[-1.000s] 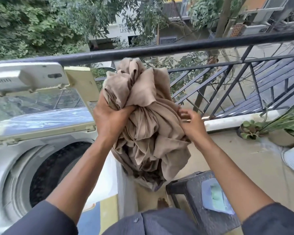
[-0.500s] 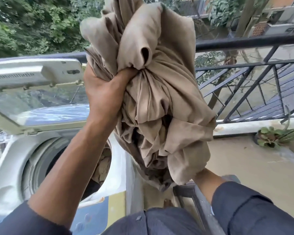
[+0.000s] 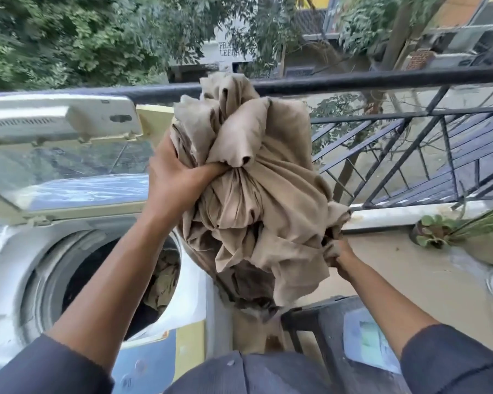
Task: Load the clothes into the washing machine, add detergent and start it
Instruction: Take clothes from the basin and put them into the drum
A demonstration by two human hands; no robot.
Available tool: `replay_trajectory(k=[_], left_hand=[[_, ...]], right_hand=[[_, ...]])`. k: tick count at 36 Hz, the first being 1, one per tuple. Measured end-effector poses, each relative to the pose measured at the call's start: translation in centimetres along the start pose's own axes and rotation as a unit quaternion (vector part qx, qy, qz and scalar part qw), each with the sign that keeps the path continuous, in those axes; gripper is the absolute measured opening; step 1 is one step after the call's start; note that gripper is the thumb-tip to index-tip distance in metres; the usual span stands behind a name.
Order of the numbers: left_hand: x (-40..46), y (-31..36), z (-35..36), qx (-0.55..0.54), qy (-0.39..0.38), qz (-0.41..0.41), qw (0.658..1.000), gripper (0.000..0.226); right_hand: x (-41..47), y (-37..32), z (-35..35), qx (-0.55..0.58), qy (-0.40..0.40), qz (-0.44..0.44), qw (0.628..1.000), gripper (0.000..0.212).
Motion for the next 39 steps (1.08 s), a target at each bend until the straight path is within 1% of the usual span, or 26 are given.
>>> replay_trajectory(k=[2, 4, 7, 12, 15, 18, 20, 23, 25, 26, 27, 28, 29, 30, 31, 33, 35, 37, 39], left_hand=[[-0.4, -0.9, 0.6, 0.050, -0.016, -0.015, 0.999, 0.068], [-0.9, -1.6, 1.1, 0.100, -0.027, -0.033, 0.994, 0.067], [-1.5, -2.1, 2.2, 0.157, -0.048, -0.028, 0.986, 0.071], [-2.0, -2.7, 3.6, 0.215, -0.048, -0.056, 0.974, 0.079], [-1.9, -3.0, 3.7, 0.227, -0.032, -0.076, 0.970, 0.087], [-1.7, -3.2, 3.8, 0.218, -0.018, -0.103, 0.970, 0.084], [-1.7, -3.1, 3.9, 0.204, -0.016, -0.106, 0.973, 0.081], [-1.4, -3.0, 4.3, 0.177, -0.044, -0.095, 0.979, 0.085], [-1.4, -2.6, 4.6, 0.154, -0.085, -0.092, 0.980, 0.100], [-1.6, -2.3, 4.7, 0.138, -0.106, -0.093, 0.980, 0.108], [-1.7, -2.1, 4.8, 0.120, -0.126, -0.088, 0.981, 0.110], [-1.9, -1.8, 5.0, 0.101, -0.147, -0.077, 0.981, 0.104], [-2.1, -1.4, 5.0, 0.089, -0.166, -0.071, 0.980, 0.098], [-2.3, -1.2, 5.1, 0.082, -0.175, -0.065, 0.979, 0.097], [-2.5, -1.1, 5.2, 0.080, -0.174, -0.061, 0.980, 0.102], [-2.7, -1.1, 5.3, 0.082, -0.154, -0.055, 0.983, 0.113], [-2.9, -1.4, 5.3, 0.093, -0.131, -0.066, 0.985, 0.118], [-3.2, -1.5, 5.4, 0.112, -0.092, -0.089, 0.985, 0.123], [-3.4, -1.3, 5.4, 0.133, -0.049, -0.113, 0.983, 0.123]], right_hand=[[-0.4, -2.5, -0.8, -0.080, 0.016, -0.062, 0.995, 0.014], [-1.6, -4.4, -0.9, -0.131, 0.006, -0.108, 0.985, 0.013], [-3.4, -7.2, -0.9, -0.191, 0.012, -0.146, 0.971, 0.018], [-7.7, -11.2, 0.4, -0.152, -0.020, -0.251, 0.956, 0.023], [-10.5, -13.2, 1.6, -0.094, -0.048, -0.321, 0.941, 0.036], [-13.1, -14.7, 3.0, -0.035, -0.084, -0.368, 0.925, 0.028], [-14.3, -15.5, 4.0, -0.013, -0.104, -0.386, 0.917, 0.031], [-15.7, -16.4, 5.5, -0.015, -0.125, -0.418, 0.900, 0.033], [-16.1, -16.9, 6.4, -0.041, -0.120, -0.437, 0.890, 0.029], [-16.1, -16.9, 6.8, -0.051, -0.121, -0.441, 0.888, 0.024], [-16.1, -16.9, 7.3, -0.068, -0.118, -0.442, 0.886, 0.020], [-15.9, -16.8, 7.7, -0.087, -0.113, -0.440, 0.886, 0.021], [-15.9, -16.6, 8.2, -0.103, -0.115, -0.432, 0.888, 0.025], [-15.8, -16.5, 8.5, -0.109, -0.126, -0.423, 0.891, 0.032], [-16.0, -16.4, 8.9, -0.110, -0.145, -0.416, 0.891, 0.037], [-16.3, -16.1, 9.4, -0.124, -0.198, -0.410, 0.882, 0.041], [-16.2, -15.6, 10.0, -0.128, -0.254, -0.376, 0.882, 0.042], [-15.9, -15.0, 10.4, -0.092, -0.299, -0.321, 0.894, 0.051], [-16.1, -14.7, 10.6, -0.048, -0.336, -0.287, 0.896, 0.056]])
Point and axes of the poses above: each hand's wrist, its own x-axis towards the middle knuckle, its own z-axis out of the palm, y = z × x, the point moved 4 cm from there along x, towards the middle knuckle, and after that the axes turned 6 degrees about -y, right-handed, at the moved point
